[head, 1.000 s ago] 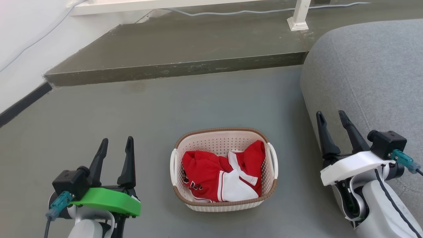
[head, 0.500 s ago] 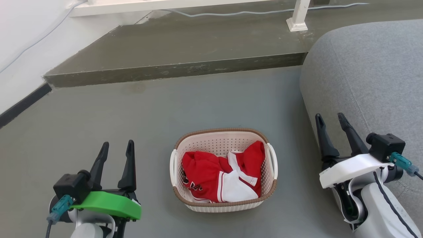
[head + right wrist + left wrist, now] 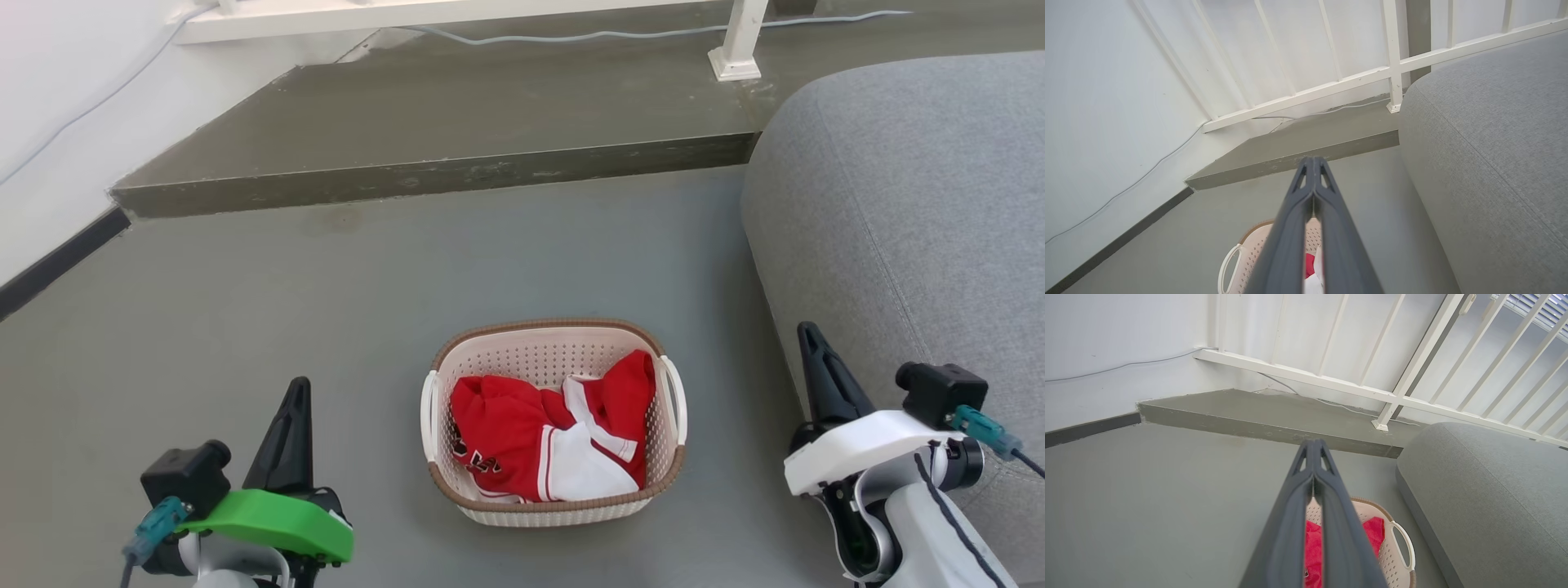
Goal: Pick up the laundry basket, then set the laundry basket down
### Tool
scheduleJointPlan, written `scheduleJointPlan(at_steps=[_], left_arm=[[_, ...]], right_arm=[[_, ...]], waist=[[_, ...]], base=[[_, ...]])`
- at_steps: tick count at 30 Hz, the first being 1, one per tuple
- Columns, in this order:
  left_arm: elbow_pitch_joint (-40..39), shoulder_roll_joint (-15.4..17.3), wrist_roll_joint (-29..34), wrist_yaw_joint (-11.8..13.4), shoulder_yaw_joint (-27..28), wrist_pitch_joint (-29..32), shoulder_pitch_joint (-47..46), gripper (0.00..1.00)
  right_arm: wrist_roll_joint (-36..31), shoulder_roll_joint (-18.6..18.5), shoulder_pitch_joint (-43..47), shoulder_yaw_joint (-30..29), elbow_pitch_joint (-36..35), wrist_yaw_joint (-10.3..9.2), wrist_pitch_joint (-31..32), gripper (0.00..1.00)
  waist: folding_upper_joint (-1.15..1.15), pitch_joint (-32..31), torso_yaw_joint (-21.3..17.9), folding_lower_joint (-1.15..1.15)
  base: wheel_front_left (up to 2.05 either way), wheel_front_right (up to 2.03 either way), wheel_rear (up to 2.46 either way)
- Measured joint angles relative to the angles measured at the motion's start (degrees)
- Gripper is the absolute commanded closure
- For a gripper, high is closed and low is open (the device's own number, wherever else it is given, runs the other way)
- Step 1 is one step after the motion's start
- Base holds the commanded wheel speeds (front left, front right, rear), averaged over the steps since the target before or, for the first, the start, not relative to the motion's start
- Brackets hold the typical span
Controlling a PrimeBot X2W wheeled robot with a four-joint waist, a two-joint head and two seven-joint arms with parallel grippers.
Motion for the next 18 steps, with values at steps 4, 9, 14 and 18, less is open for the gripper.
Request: scheduleJointPlan(at_steps=[4, 9, 14, 18], left_arm=[[0.0, 0.0, -2.5, 0.0, 0.5, 0.6, 0.0, 1.0], [0.1, 0.0, -6.7, 0.0, 1.0, 1.4, 0.0, 1.0], [0.1, 0.0, -9.4, 0.0, 1.5, 2.5, 0.0, 1.0], [0.3, 0.0, -11.8, 0.0, 2.2, 3.0, 0.0, 1.0]], right_arm=[[2.4, 0.1, 0.0, -0.9, 0.0, 0.02, 0.6, 1.0], [6.7, 0.4, 0.0, -1.6, 0.0, 0.25, 1.8, 1.0], [10.0, 0.6, 0.0, -2.4, 0.0, 0.42, 2.8, 1.0], [12.2, 0.7, 0.0, -3.2, 0.0, 0.46, 3.5, 1.0]], waist=[[0.0, -0.2, 0.1, 0.0], [0.0, -0.3, 0.2, 0.0], [0.0, -0.5, 0.2, 0.0], [0.0, -0.6, 0.3, 0.0]], base=[[0.0, 0.0, 0.0], [0.0, 0.0, 0.0], [0.0, 0.0, 0.0], [0.0, 0.0, 0.0]])
